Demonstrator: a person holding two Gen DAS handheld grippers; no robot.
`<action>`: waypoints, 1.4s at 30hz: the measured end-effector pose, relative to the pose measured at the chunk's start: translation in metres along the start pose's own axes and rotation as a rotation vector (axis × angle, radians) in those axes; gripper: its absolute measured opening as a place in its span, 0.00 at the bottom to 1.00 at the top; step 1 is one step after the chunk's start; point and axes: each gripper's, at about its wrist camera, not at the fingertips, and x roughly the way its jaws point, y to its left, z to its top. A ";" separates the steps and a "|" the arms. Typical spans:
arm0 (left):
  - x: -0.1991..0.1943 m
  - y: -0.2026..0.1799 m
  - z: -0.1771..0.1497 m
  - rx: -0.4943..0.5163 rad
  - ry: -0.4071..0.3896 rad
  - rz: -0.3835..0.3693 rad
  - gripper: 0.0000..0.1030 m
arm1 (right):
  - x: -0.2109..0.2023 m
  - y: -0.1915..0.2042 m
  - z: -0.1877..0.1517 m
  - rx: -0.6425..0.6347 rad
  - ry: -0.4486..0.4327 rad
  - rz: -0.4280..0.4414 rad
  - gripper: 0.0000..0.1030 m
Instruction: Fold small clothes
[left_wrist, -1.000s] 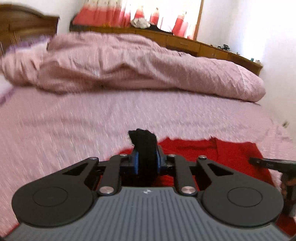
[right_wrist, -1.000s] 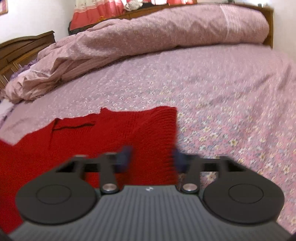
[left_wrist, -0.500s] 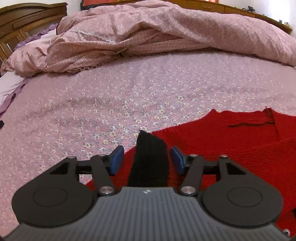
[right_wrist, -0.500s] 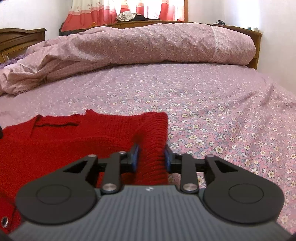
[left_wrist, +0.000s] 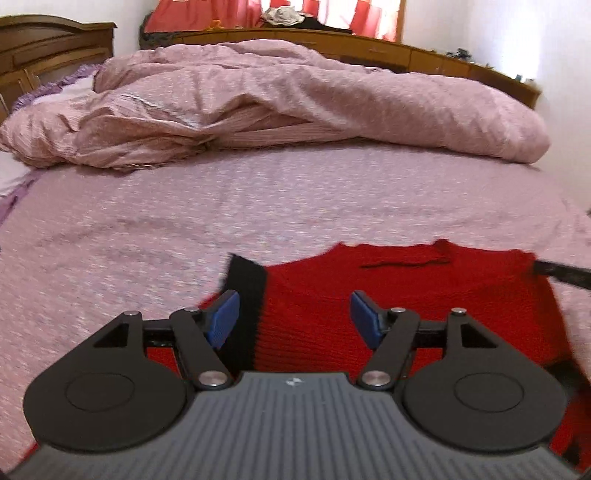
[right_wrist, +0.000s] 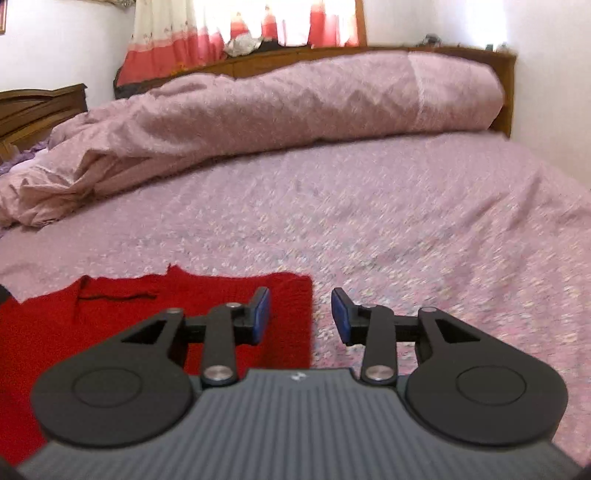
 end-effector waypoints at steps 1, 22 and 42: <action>0.001 -0.004 -0.003 0.010 0.002 -0.016 0.70 | 0.005 0.001 -0.001 -0.008 0.021 0.011 0.38; -0.015 0.050 -0.042 0.018 0.045 0.203 0.74 | -0.022 0.041 -0.005 -0.099 0.027 -0.041 0.40; -0.034 0.154 -0.098 0.056 0.237 0.289 0.86 | -0.074 0.205 -0.044 -0.370 0.106 0.357 0.41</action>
